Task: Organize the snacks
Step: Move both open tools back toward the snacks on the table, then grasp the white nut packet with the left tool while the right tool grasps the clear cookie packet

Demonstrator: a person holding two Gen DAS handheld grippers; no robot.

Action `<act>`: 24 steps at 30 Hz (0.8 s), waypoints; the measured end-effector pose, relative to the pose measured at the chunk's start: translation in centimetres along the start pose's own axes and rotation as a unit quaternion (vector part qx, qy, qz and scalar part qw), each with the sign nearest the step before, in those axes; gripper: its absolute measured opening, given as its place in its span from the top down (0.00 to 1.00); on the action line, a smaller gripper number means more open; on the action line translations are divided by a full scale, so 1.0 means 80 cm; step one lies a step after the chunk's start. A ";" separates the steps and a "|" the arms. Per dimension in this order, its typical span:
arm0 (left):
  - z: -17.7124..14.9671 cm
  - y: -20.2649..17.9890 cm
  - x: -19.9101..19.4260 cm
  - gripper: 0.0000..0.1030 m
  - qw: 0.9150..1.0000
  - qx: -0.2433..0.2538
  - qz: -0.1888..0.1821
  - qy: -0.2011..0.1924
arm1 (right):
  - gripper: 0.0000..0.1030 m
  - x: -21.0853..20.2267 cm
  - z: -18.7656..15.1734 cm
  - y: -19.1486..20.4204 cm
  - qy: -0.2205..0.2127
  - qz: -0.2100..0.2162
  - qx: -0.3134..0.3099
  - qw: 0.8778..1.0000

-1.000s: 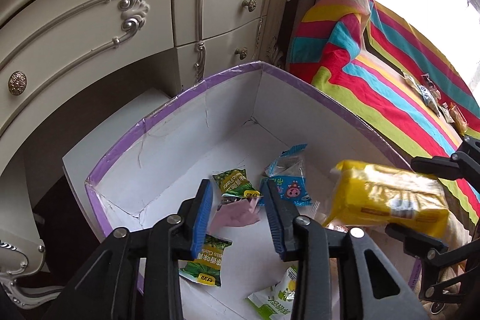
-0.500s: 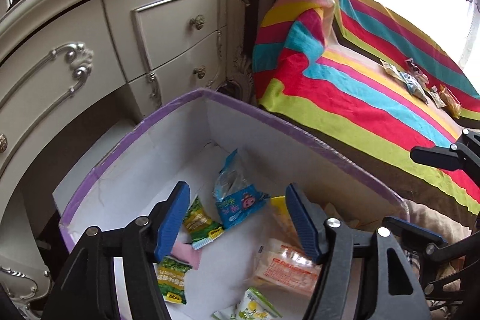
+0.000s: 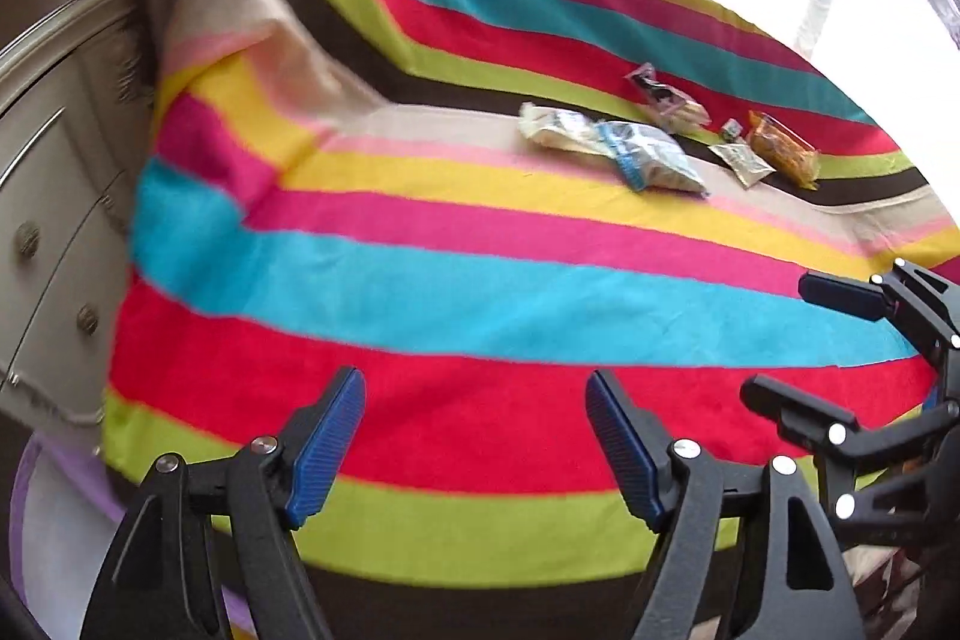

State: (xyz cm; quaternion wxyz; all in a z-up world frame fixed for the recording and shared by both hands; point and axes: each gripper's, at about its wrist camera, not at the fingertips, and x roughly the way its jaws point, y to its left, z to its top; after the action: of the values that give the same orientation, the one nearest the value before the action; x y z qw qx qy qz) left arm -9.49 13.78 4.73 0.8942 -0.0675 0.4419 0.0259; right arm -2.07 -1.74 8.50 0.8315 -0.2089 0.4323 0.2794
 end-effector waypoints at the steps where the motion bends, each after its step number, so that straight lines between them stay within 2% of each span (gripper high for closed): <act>1: 0.014 -0.019 0.015 0.25 1.000 0.013 -0.009 0.004 | 0.24 0.007 -0.003 -0.032 0.005 -0.010 0.026 1.000; 3: 0.041 -0.054 0.042 0.25 0.999 0.037 -0.020 0.002 | 0.24 0.020 -0.011 -0.093 0.008 -0.025 0.079 0.997; 5: 0.063 -0.081 0.070 0.25 0.998 0.057 -0.012 0.001 | 0.24 0.035 -0.019 -0.148 0.014 -0.028 0.135 0.990; 8: 0.090 -0.092 0.107 0.25 0.999 0.033 -0.021 0.014 | 0.24 0.060 -0.026 -0.218 0.013 -0.018 0.224 0.974; 11: 0.101 -0.082 0.124 0.25 1.000 -0.002 -0.021 0.002 | 0.24 0.092 -0.019 -0.260 0.013 -0.019 0.282 0.959; 14: 0.106 -0.066 0.137 0.25 1.000 -0.013 -0.006 -0.002 | 0.23 0.130 0.006 -0.279 0.020 -0.041 0.286 0.957; 16: 0.109 -0.054 0.145 0.25 1.000 -0.017 0.001 0.003 | 0.18 0.150 0.028 -0.282 0.016 -0.060 0.275 0.960; 22: 0.123 -0.029 0.154 0.23 1.000 -0.030 -0.006 -0.002 | 0.13 0.190 0.076 -0.290 0.016 -0.100 0.266 0.959; 24: 0.132 -0.026 0.158 0.23 0.999 -0.043 -0.014 -0.001 | 0.32 0.187 0.077 -0.290 0.000 -0.105 0.253 0.962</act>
State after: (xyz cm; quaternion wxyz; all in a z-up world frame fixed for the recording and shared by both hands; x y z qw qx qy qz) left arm 6.68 13.10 1.24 0.8911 -0.1120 0.4387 0.0322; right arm 23.63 -11.40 1.75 0.8820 -0.0360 0.4643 0.0724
